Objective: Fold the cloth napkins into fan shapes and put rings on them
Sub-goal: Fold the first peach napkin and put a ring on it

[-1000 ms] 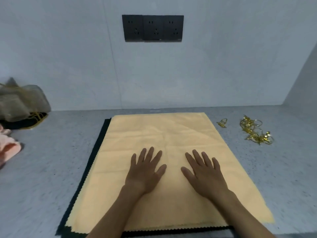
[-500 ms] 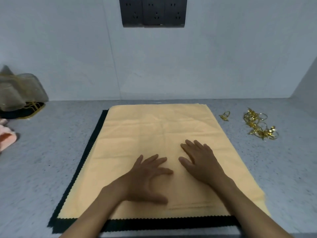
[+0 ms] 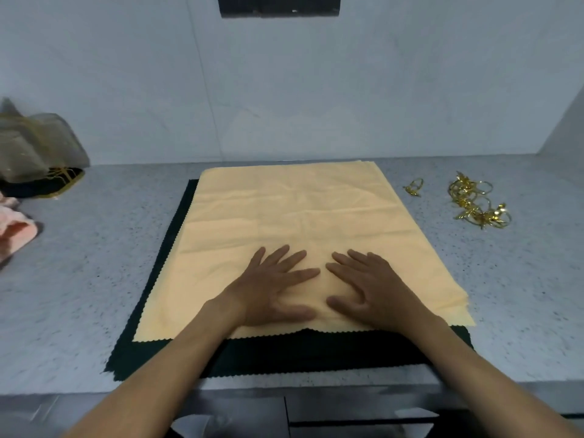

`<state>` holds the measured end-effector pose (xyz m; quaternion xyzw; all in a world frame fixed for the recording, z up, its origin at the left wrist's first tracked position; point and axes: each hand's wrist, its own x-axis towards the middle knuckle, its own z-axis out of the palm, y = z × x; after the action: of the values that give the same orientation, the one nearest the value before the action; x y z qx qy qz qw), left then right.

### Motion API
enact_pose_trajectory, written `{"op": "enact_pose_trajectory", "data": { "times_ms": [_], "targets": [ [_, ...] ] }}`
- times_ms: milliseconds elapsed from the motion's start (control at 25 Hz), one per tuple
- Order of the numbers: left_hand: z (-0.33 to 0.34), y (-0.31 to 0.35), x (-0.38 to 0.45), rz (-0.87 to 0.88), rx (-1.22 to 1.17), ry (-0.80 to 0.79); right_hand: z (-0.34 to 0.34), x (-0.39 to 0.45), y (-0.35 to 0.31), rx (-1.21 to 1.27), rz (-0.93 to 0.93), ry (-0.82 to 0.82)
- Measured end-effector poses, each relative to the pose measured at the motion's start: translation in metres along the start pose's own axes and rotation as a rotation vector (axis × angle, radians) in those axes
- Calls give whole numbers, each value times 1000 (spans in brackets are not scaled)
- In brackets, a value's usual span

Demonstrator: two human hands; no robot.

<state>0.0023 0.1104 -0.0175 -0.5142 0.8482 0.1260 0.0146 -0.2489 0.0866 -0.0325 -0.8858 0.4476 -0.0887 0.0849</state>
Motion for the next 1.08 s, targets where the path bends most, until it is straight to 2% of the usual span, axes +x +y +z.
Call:
{"op": "enact_pose_trajectory", "data": {
  "times_ms": [160, 320, 440, 720, 840, 960, 1080],
  "targets": [
    [9, 8, -14, 136, -67, 227, 4, -27, 1, 98, -134, 53],
    [5, 23, -27, 140, -25, 234, 8, -43, 0, 119, -145, 269],
    [-3, 25, -23, 75, -19, 227, 9, -41, -1, 94, -184, 294],
    [2, 23, -25, 39, -54, 260, -1, -34, 0, 25, -171, 301],
    [1, 29, -24, 12, -2, 237, -9, -35, 4, -21, -184, 228],
    [7, 38, -21, -67, 34, 293, -12, -30, 2, -76, -120, 183],
    [10, 45, -17, -115, 33, 301, -16, -28, 1, -5, -52, 92]
  ]
}}
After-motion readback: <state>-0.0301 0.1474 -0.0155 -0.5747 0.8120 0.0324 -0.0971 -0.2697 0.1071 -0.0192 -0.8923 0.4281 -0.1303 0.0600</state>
